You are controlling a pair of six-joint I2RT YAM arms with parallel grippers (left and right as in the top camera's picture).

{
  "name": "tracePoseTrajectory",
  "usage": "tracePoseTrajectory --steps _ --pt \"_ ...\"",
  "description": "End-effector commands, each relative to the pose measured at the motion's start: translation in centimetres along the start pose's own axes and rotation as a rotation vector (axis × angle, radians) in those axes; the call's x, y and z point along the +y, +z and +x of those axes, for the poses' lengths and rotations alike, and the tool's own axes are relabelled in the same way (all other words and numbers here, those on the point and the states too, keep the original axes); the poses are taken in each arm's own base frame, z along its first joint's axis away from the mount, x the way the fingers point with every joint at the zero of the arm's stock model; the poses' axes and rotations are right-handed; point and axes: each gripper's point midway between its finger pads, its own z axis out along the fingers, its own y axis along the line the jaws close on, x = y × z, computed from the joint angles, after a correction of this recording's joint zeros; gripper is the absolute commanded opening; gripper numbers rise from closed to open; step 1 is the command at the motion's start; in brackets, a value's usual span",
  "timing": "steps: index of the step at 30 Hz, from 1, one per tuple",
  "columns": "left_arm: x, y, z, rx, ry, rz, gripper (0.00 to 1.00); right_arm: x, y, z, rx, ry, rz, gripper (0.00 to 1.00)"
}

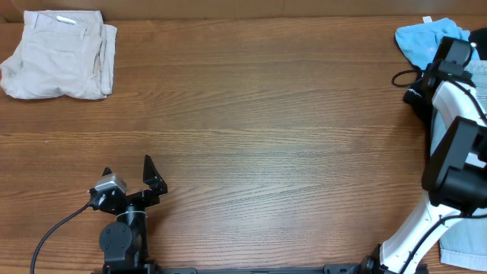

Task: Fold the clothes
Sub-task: 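Close the right gripper on the shorts waistband and lift, then drag the shorts left and lay them flat mid-table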

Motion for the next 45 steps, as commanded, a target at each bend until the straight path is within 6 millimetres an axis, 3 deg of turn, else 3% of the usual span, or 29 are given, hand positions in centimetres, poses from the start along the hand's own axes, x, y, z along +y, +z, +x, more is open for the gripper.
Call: tracePoseTrajectory --steps 1,8,15,18,20,23,26,32,36,39,42,45 --pt "-0.2 0.0 0.0 -0.004 0.022 0.01 1.0 -3.6 -4.4 -5.8 -0.146 0.167 0.038 0.04" --pt "-0.2 0.0 0.0 -0.004 0.022 0.01 1.0 -7.7 -11.2 -11.1 -0.315 0.267 0.062 0.04" --pt "-0.2 0.0 0.0 -0.004 0.022 0.01 1.0 -10.8 -20.6 -15.9 -0.522 0.365 0.026 0.04" --pt "-0.2 0.0 0.0 -0.004 0.022 0.01 1.0 -10.9 -24.9 -17.3 -0.606 0.389 -0.026 0.04" --pt "-0.2 0.0 0.0 -0.004 0.022 0.01 1.0 -9.7 -27.7 -18.0 -0.651 0.383 -0.095 0.04" --pt "-0.2 0.0 0.0 -0.004 0.022 0.01 1.0 -5.6 -31.5 -18.7 -0.703 0.336 -0.263 0.04" --pt "-0.2 0.0 0.0 -0.004 0.022 0.01 1.0 0.6 -35.5 -18.5 -0.733 0.251 -0.481 0.04" --pt "-0.2 0.0 0.0 -0.004 0.022 0.01 1.0 12.8 -43.6 -14.7 -0.721 0.084 -0.87 0.04" --pt "-0.2 0.0 0.0 -0.004 0.022 0.01 1.0 20.2 -46.3 -9.8 -0.587 0.016 -1.051 0.04" --pt "-0.2 0.0 0.0 -0.004 0.022 0.01 1.0 25.7 -46.8 -4.4 -0.461 -0.116 -1.12 0.04" --pt "-0.2 0.0 0.0 -0.004 0.022 0.01 1.0 29.8 -47.3 0.6 -0.318 -0.178 -1.193 0.04" --pt "-0.2 0.0 0.0 -0.004 0.022 0.01 1.0 33.4 -49.2 5.2 -0.209 -0.223 -1.289 0.04"
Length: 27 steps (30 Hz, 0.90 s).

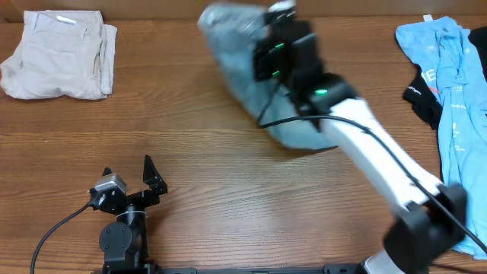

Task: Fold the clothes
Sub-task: 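Drag the shorts left and lay them flat mid-table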

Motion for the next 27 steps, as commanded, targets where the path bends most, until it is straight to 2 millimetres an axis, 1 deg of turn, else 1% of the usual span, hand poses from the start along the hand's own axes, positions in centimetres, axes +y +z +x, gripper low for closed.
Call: tracePoseTrajectory --steps 1,3,4,5,7,8,10,11,13,14,15,16,17,18,19,21,23,24,25,27 --pt "-0.2 0.0 0.0 -0.004 0.022 0.01 1.0 5.0 0.6 0.6 0.015 0.073 -0.131 0.04" --pt "-0.2 0.0 0.0 -0.004 0.022 0.01 1.0 7.9 1.2 1.5 0.019 0.065 -0.179 0.04" --pt "-0.2 0.0 0.0 -0.004 0.022 0.01 1.0 8.7 1.3 1.7 0.015 0.058 -0.193 0.04" --pt "-0.2 0.0 0.0 -0.004 0.022 0.01 1.0 9.9 1.3 1.7 -0.001 0.048 -0.21 0.04" --pt "-0.2 0.0 0.0 -0.004 0.022 0.01 1.0 11.5 1.4 1.5 -0.034 0.037 -0.226 0.04" --pt "-0.2 0.0 0.0 -0.004 0.022 0.01 1.0 12.5 1.4 1.4 -0.053 0.031 -0.238 0.08" --pt "-0.2 0.0 0.0 -0.004 0.022 0.01 1.0 14.1 1.0 1.1 -0.081 0.017 -0.267 0.4" --pt "-0.2 0.0 0.0 -0.004 0.022 0.01 1.0 14.7 0.8 0.9 -0.096 0.006 -0.28 0.46" --pt "-0.2 0.0 0.0 -0.004 0.022 0.01 1.0 15.2 0.6 0.4 -0.125 0.007 -0.287 0.55" --pt "-0.2 0.0 0.0 -0.004 0.022 0.01 1.0 15.1 0.5 0.0 -0.141 0.01 -0.278 0.7" --pt "-0.2 0.0 0.0 -0.004 0.022 0.01 1.0 14.8 0.6 -0.3 -0.154 0.014 -0.262 0.79" --pt "-0.2 0.0 0.0 -0.004 0.022 0.01 1.0 14.1 0.7 -0.7 -0.173 0.02 -0.225 0.88" --pt "-0.2 0.0 0.0 -0.004 0.022 0.01 1.0 13.1 0.8 -1.1 -0.19 0.027 -0.178 0.94" --pt "-0.2 0.0 0.0 -0.004 0.022 0.01 1.0 11.5 0.9 -1.7 -0.216 0.017 -0.106 0.99" --pt "-0.2 0.0 0.0 -0.004 0.022 0.01 1.0 8.6 0.6 -2.7 -0.248 -0.021 0.024 1.0" --pt "-0.2 0.0 0.0 -0.004 0.022 0.01 1.0 4.2 -0.4 -3.9 -0.278 -0.046 0.222 1.0" --pt "-0.2 0.0 0.0 -0.004 0.022 0.01 1.0 -1.1 -2.3 -4.6 -0.293 -0.03 0.453 1.0" --pt "-0.2 0.0 0.0 -0.004 0.022 0.01 1.0 -3.4 -3.4 -4.7 -0.292 -0.025 0.554 1.0" --pt "-0.2 0.0 0.0 -0.004 0.022 0.01 1.0 -4.9 -3.9 -4.6 -0.28 -0.026 0.612 1.0" --pt "-0.2 0.0 0.0 -0.004 0.022 0.01 1.0 -8.7 -4.8 -3.7 -0.212 -0.037 0.713 1.0"
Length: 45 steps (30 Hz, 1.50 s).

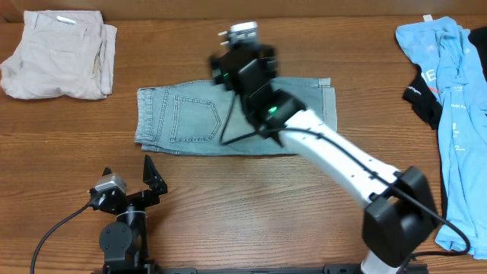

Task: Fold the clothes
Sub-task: 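Drag the shorts left and lay them flat mid-table, then grasp the right leg hem of the shorts with the right gripper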

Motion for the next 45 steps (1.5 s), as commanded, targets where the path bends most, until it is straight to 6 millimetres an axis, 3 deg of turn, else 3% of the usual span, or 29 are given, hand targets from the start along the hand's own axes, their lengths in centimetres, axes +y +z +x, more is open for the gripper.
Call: tracePoseTrajectory --steps 1,4,8,14,17,20,27,30,33,39,45 --pt "-0.2 0.0 0.0 -0.004 0.022 0.01 1.0 -10.9 -1.3 -3.0 -0.023 0.009 0.346 1.0" --pt "-0.2 0.0 0.0 -0.004 0.022 0.01 1.0 -14.9 0.3 0.2 0.139 0.027 0.33 1.0" --pt "-0.2 0.0 0.0 -0.004 0.022 0.01 1.0 -17.8 2.2 4.0 0.347 0.186 0.09 1.0" --pt "-0.2 0.0 0.0 -0.004 0.022 0.01 1.0 -21.0 1.9 4.6 0.431 0.454 -0.269 1.0" --pt "-0.2 0.0 0.0 -0.004 0.022 0.01 1.0 -23.7 1.5 5.5 0.456 0.519 -0.259 1.0" --pt "-0.2 0.0 0.0 -0.004 0.022 0.01 1.0 -25.7 1.5 7.8 0.5 0.538 -0.18 1.0" --pt "-0.2 0.0 0.0 -0.004 0.022 0.01 1.0 -24.3 1.1 13.7 0.636 0.57 -0.163 1.0" --pt "-0.2 0.0 0.0 -0.004 0.022 0.01 1.0 -24.8 0.5 16.6 0.717 0.657 -0.063 1.0" --pt "-0.2 0.0 0.0 -0.004 0.022 0.01 1.0 -24.1 -0.2 19.1 0.779 0.71 -0.059 1.0" --pt "-0.2 0.0 0.0 -0.005 0.022 0.01 1.0 -22.8 -0.9 22.3 0.84 0.734 -0.088 0.89" --pt "-0.2 0.0 0.0 -0.004 0.022 0.01 1.0 -20.7 -1.6 24.4 0.88 0.749 -0.15 0.88"
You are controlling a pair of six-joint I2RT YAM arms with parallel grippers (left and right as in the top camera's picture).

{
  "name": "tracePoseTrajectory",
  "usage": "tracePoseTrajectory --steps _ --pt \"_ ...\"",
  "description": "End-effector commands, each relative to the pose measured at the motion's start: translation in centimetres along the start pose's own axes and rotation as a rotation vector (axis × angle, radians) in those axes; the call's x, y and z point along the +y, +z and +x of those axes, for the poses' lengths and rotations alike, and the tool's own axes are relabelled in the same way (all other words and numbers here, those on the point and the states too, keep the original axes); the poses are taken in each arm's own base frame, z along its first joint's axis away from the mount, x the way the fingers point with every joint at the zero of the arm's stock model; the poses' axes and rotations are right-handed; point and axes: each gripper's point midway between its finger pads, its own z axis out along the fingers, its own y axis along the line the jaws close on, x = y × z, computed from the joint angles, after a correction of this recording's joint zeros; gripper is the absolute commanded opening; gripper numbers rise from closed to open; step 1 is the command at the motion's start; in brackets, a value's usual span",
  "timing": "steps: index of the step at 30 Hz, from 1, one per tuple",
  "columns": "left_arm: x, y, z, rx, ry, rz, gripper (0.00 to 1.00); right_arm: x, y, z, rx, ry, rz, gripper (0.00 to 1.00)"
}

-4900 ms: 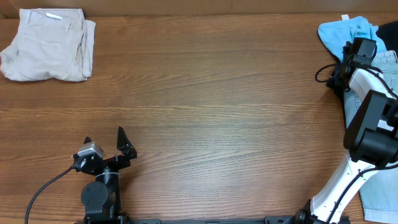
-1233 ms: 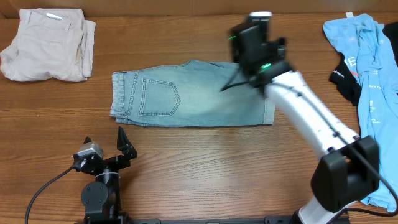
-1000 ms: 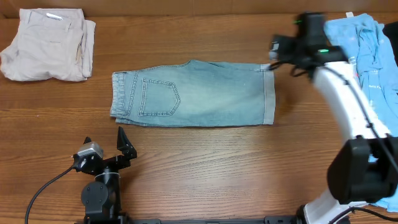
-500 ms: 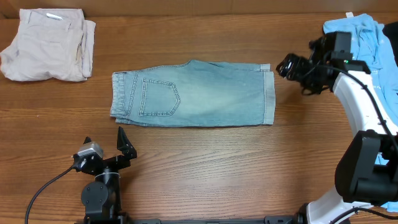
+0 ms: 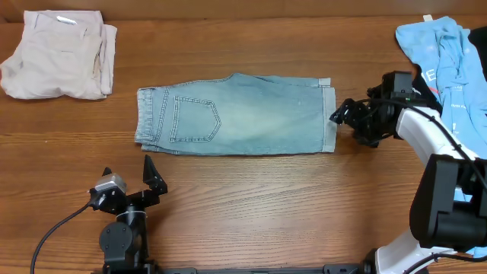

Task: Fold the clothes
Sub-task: 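Grasp the right leg hem of the shorts with the right gripper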

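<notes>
A pair of light blue denim shorts (image 5: 243,114) lies spread flat across the middle of the table, waistband to the left and leg hems to the right, back pocket up. My right gripper (image 5: 346,118) sits just off the right hems, apart from the cloth, fingers spread and holding nothing. My left gripper (image 5: 128,171) rests near the front left edge, below the waistband, open and empty.
A folded beige garment (image 5: 57,53) lies at the back left corner. A heap of clothes, a light blue shirt (image 5: 449,68) with a black piece (image 5: 426,95) beside it, lies along the right edge behind my right arm.
My right arm was stretched over the middle of the shorts. It is now drawn back to the right, off the hem end, and the shorts lie fully uncovered and flat.
At first the table's middle held no garment and my right arm was at the pile on the right. Then it held the denim shorts in the air over the centre. Then the shorts lay spread under the arm. Now the arm is clear of them; the left arm never moved.
</notes>
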Motion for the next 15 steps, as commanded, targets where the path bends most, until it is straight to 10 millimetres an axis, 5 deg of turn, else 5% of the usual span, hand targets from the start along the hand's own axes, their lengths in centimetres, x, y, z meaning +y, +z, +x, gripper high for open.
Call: tracePoseTrajectory --steps 1,15 --pt "-0.2 0.0 0.0 -0.004 0.022 0.01 1.0 0.8 0.6 1.3 0.018 -0.012 -0.04 0.88" --pt "-0.2 0.0 0.0 -0.004 0.022 0.01 1.0 3.3 2.2 2.5 0.009 -0.073 -0.069 0.81"
